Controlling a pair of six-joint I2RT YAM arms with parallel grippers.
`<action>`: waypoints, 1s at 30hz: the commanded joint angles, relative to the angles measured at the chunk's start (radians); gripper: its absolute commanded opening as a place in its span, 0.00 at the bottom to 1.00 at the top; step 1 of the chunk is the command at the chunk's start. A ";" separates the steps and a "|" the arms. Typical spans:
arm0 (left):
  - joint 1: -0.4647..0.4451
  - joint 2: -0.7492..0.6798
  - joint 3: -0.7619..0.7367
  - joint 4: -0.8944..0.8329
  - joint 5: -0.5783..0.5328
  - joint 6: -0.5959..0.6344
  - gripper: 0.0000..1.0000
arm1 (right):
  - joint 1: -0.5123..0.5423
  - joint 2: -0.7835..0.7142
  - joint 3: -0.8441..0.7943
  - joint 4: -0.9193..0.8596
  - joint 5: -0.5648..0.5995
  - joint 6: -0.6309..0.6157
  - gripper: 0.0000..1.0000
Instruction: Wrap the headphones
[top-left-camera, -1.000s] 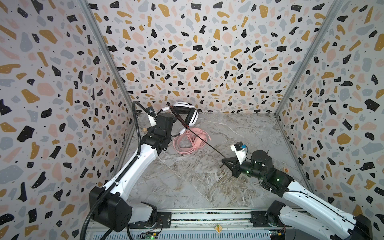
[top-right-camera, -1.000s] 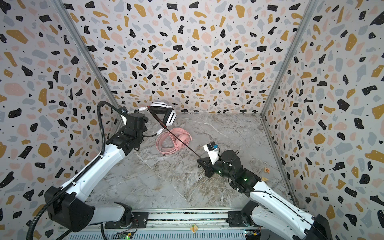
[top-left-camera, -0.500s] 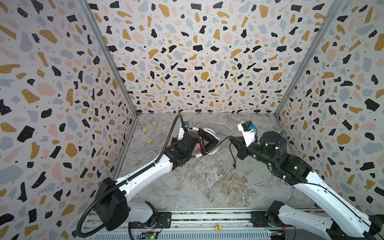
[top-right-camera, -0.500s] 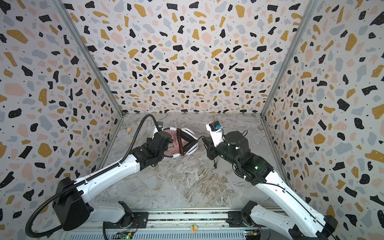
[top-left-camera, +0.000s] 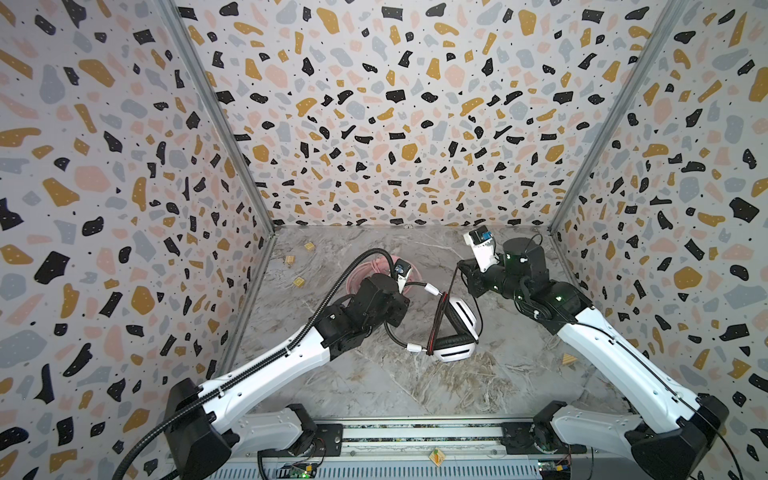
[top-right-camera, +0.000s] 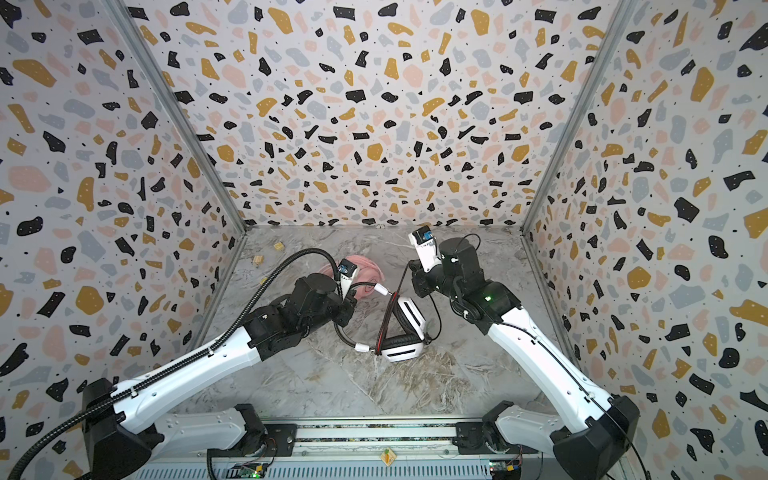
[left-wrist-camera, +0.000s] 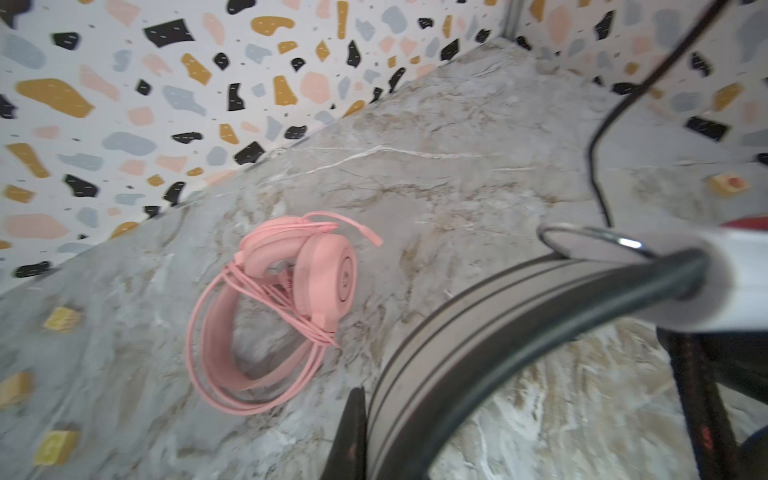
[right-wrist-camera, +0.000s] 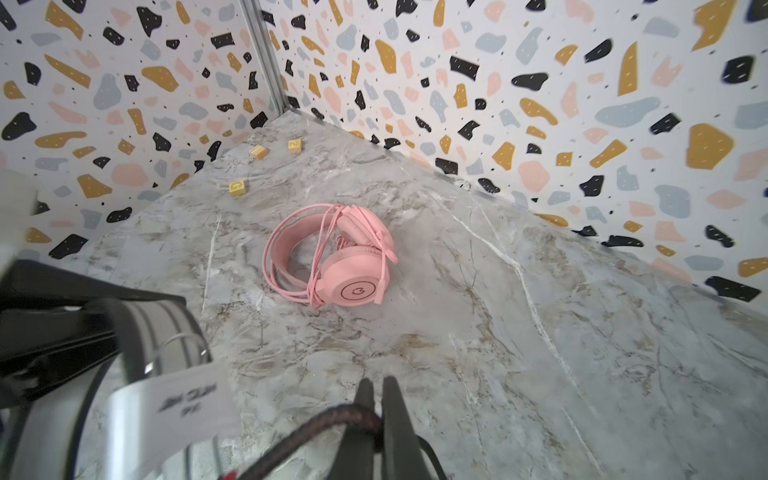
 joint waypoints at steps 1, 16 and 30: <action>-0.009 -0.095 0.009 0.048 0.209 -0.026 0.00 | -0.030 0.027 -0.010 0.100 -0.069 0.008 0.00; -0.009 -0.130 0.282 -0.075 0.279 -0.083 0.00 | 0.010 -0.044 -0.360 0.470 -0.369 0.105 0.22; -0.009 -0.087 0.482 -0.137 0.346 -0.135 0.00 | 0.006 0.003 -0.546 0.837 -0.538 0.228 0.46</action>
